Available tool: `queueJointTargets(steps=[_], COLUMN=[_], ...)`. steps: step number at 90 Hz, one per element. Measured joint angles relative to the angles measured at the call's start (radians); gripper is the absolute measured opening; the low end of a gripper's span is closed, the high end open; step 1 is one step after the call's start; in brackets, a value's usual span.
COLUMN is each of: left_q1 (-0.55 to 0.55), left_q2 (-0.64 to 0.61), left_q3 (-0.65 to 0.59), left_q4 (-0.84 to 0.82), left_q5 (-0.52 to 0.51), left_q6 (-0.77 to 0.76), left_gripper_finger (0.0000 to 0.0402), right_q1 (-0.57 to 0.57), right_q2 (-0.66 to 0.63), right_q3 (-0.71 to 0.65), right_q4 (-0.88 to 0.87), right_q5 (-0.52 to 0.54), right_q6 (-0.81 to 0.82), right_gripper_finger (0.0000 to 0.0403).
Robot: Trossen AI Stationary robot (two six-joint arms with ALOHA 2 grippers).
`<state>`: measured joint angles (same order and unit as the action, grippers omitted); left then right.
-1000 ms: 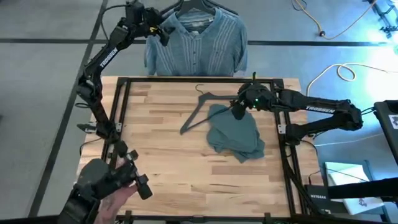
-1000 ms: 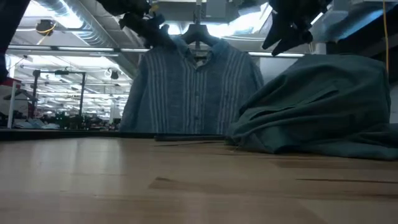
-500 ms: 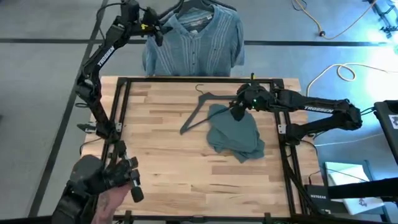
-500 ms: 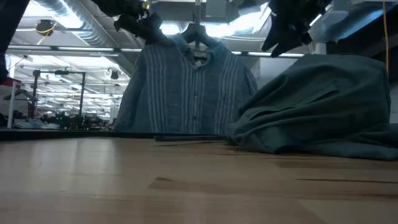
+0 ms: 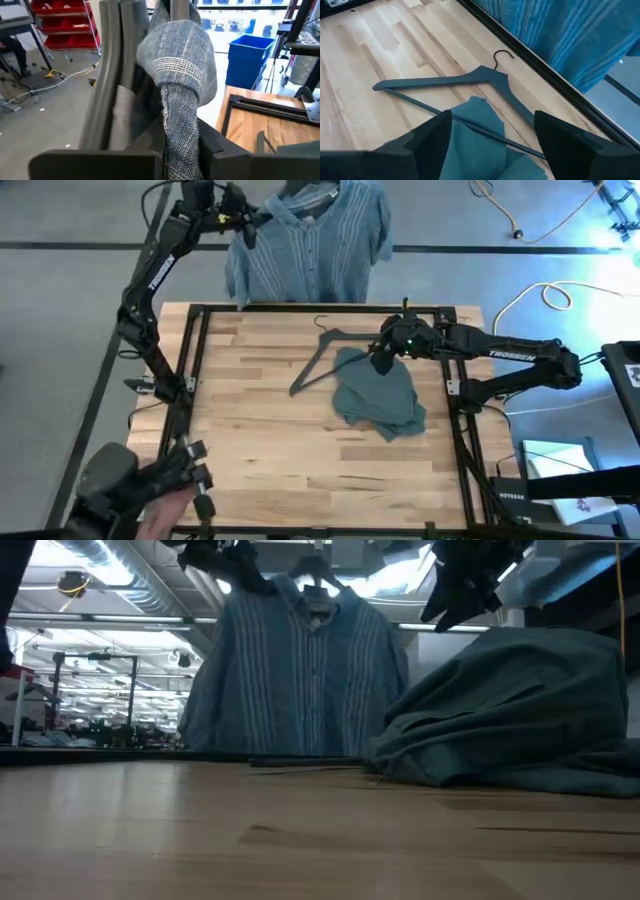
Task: Unhang clothes
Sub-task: Unhang the polo shirt
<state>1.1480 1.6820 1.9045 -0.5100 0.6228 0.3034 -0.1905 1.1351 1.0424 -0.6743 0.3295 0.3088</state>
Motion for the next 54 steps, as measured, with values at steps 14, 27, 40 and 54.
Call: queueJointTargets(steps=[14, 27, 40, 54], left_q1=[0.013, 0.013, 0.001, -0.023], left_q2=[-0.049, -0.063, -0.091, -0.131], left_q3=[0.003, 0.002, 0.002, 0.002], left_q4=[-0.142, -0.241, -0.339, -0.395], left_q5=[0.002, 0.034, 0.021, 0.012], left_q6=[0.075, 0.085, 0.113, 0.117], left_gripper_finger=[0.0027, 0.0027, 0.0027, 0.0027], right_q1=[0.0, 0.0, 0.0, 0.0], right_q2=[0.0, 0.006, 0.01, 0.01], right_q3=[0.0, 0.0, -0.001, -0.001], right_q4=[0.008, 0.031, 0.047, 0.152], right_q5=[0.001, 0.001, 0.0, -0.022], right_q6=[-0.002, -0.01, -0.028, -0.077], right_gripper_finger=[0.0264, 0.0264, 0.0264, 0.0264])
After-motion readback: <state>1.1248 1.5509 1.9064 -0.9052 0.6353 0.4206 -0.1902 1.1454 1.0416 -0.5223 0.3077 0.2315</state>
